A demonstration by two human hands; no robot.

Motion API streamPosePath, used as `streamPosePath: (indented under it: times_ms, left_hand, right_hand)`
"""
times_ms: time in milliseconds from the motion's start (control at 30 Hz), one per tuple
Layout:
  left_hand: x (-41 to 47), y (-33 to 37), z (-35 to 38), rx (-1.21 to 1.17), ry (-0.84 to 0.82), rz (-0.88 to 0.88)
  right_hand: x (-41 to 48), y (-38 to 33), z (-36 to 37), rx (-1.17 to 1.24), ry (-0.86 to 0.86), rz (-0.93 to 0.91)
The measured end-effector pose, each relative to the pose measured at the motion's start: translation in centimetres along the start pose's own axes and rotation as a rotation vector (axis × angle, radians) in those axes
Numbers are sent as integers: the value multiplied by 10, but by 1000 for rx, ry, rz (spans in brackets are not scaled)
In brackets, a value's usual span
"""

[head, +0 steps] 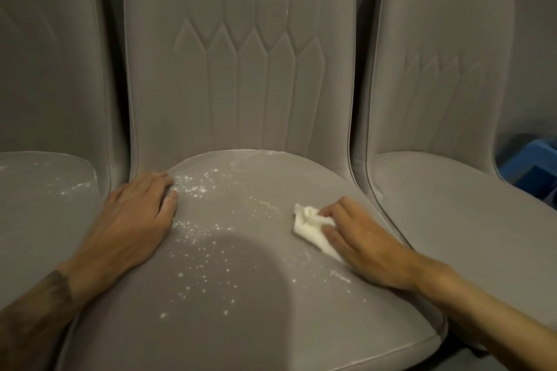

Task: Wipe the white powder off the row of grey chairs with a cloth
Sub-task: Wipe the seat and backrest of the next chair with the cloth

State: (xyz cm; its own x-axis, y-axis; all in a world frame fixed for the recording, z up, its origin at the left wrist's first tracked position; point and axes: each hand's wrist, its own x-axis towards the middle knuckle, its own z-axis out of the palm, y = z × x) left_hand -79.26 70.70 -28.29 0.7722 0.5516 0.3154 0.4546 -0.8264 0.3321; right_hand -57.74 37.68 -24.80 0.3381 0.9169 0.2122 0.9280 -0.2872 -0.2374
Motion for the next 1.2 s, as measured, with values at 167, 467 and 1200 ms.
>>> streamPosePath:
  times_ms: [167, 467, 1200]
  left_hand:
    - [0, -1, 0, 11, -3, 13]
    - [-1, -1, 0, 7, 19, 42]
    - [-2, 0, 1, -4, 60, 64]
  right_hand:
    - [12, 25, 0, -158, 149, 250]
    - [-17, -1, 0, -168, 127, 196]
    - [-51, -83, 10, -68, 118, 142]
